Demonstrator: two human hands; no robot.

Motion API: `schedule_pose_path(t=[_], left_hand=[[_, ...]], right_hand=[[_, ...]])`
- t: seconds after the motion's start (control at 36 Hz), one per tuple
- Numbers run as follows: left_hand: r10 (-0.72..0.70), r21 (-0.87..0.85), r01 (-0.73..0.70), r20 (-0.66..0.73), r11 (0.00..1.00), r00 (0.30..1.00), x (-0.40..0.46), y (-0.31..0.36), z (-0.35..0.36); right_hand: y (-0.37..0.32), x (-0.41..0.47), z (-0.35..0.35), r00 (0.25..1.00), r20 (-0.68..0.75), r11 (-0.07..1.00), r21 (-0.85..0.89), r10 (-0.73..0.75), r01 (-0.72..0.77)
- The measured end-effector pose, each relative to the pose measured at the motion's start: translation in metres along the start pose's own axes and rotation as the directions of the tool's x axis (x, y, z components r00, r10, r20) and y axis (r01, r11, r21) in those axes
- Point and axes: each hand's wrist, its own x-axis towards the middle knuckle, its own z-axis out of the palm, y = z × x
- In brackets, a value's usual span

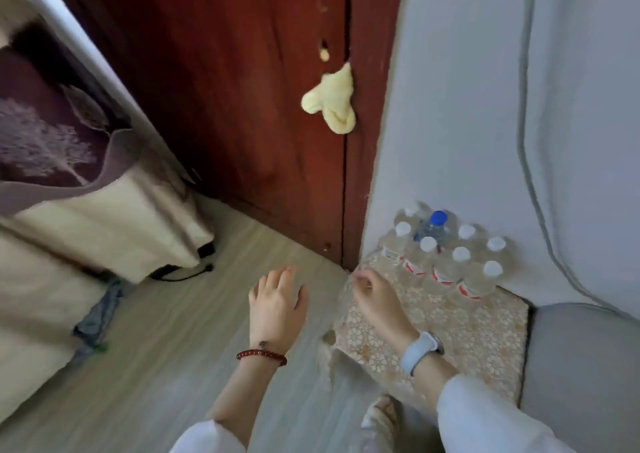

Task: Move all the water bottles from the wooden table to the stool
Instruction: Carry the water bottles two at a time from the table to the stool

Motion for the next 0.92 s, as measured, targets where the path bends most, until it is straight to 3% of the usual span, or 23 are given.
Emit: schedule_pose_path(t=[0.11,0.19,0.28,0.44,0.56,0.75,0.92], left_hand=[[-0.139,-0.018,0.139,-0.256,0.990,0.957,-0.075,-0.110,-0.105],[-0.202,-0.024,0.205,-0.326,0.978,0.924,-0.129,-0.169,-0.151],[-0.362,-0.053,0.378,-0.433,0.924,0.825,-0.229,-0.254,-0.218],[-0.640,-0.184,0.702,-0.611,0.688,0.467,-0.452,-0.382,-0.315],[-0.719,-0.297,0.806,-0.662,0.512,0.212,-0.570,-0.425,-0.348],[-0.769,-0.499,0.827,-0.624,0.259,-0.136,-0.714,-0.485,-0.353],[-0.744,-0.590,0.804,-0.572,0.079,-0.346,-0.830,-0.572,-0.397]], right_hand=[[-0.090,-0.060,0.119,0.956,0.155,0.961,-0.081,-0.248,0.263],[-0.126,-0.099,0.185,0.908,0.265,0.939,-0.019,-0.325,0.342],[-0.169,-0.172,0.291,0.798,0.437,0.880,-0.031,-0.415,0.474],[-0.232,-0.341,0.476,0.453,0.784,0.770,0.049,-0.424,0.636],[-0.256,-0.438,0.567,0.215,0.894,0.668,0.118,-0.394,0.735],[-0.260,-0.571,0.715,-0.132,0.958,0.497,0.246,-0.254,0.832],[-0.270,-0.690,0.859,-0.320,0.933,0.413,0.359,-0.163,0.837]])
